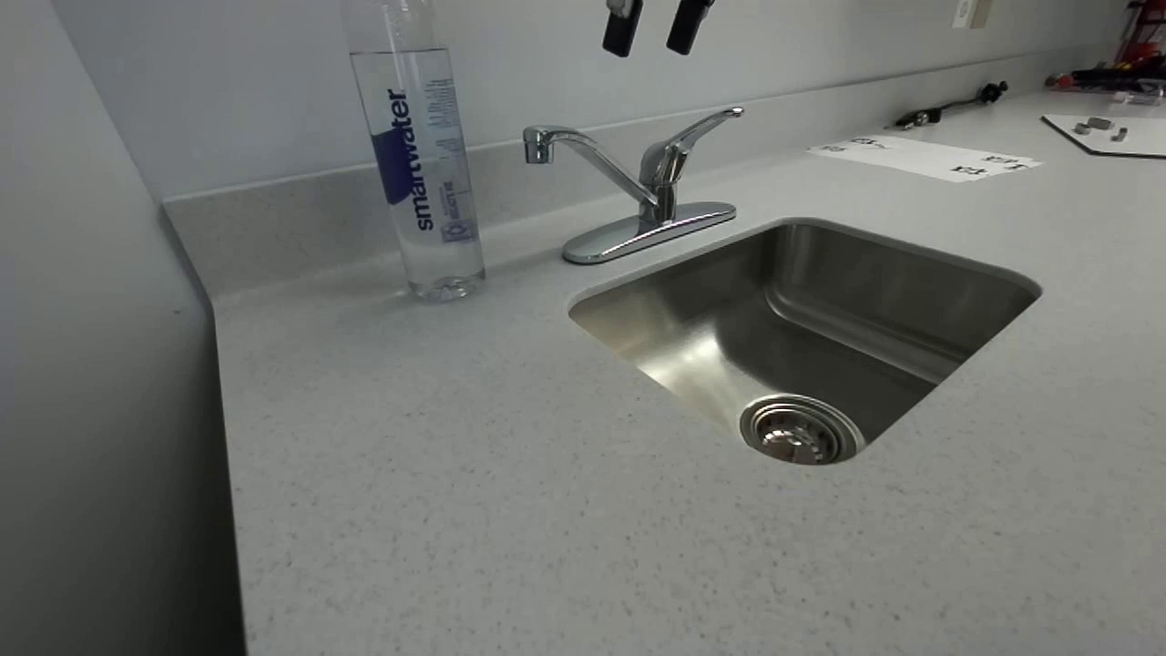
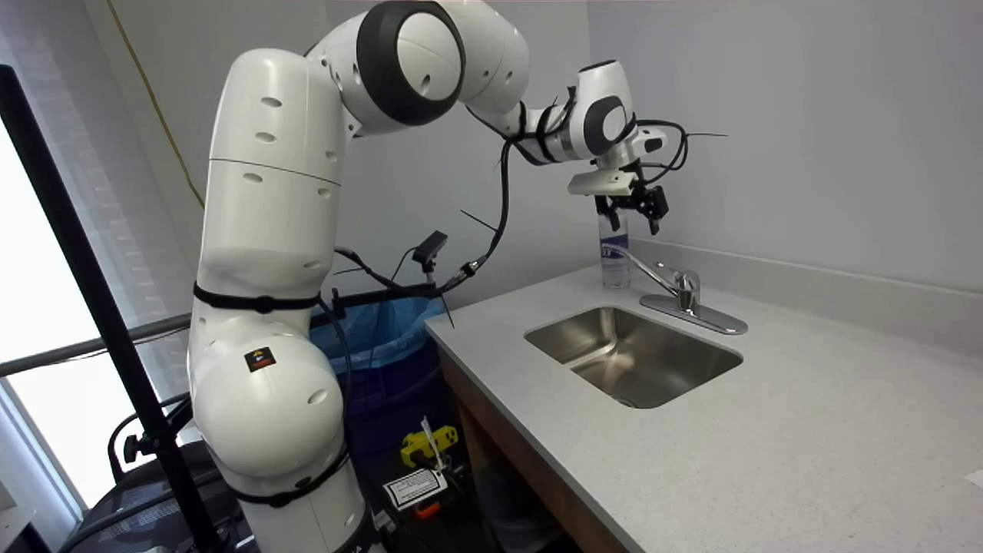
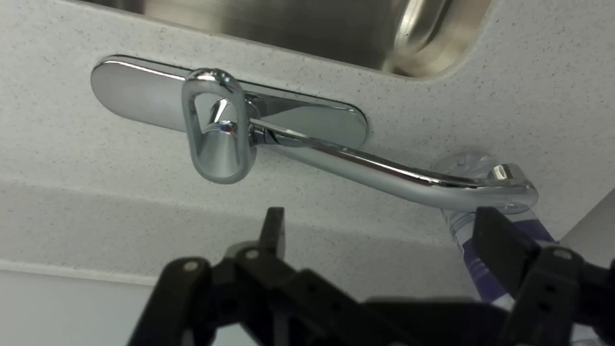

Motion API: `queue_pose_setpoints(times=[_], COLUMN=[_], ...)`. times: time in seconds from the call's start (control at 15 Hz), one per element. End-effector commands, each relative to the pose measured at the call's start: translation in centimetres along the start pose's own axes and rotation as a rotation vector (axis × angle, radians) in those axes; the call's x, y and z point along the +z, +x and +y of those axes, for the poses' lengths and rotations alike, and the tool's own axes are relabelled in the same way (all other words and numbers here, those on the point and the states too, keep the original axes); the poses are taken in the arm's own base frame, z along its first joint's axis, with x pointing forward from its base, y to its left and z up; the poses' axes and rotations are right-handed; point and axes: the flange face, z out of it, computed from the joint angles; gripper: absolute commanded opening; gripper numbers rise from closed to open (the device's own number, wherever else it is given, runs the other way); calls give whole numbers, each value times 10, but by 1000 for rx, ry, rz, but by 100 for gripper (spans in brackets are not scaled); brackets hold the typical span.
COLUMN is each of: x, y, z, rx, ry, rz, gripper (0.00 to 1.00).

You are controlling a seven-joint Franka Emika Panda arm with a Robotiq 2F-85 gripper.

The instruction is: Move the tap to the right

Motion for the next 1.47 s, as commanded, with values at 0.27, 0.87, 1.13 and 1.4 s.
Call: queue_pose_setpoints(times=[0.27, 0.87, 1.13, 1.4], x=[30, 51, 72, 88], y=[22, 44, 45, 45], z=[-2, -24, -31, -36], rx=[-21, -47, -50, -64], ry=[-12, 20, 37, 43], rz=[16, 81, 57, 33], gripper=[100, 100, 100, 100])
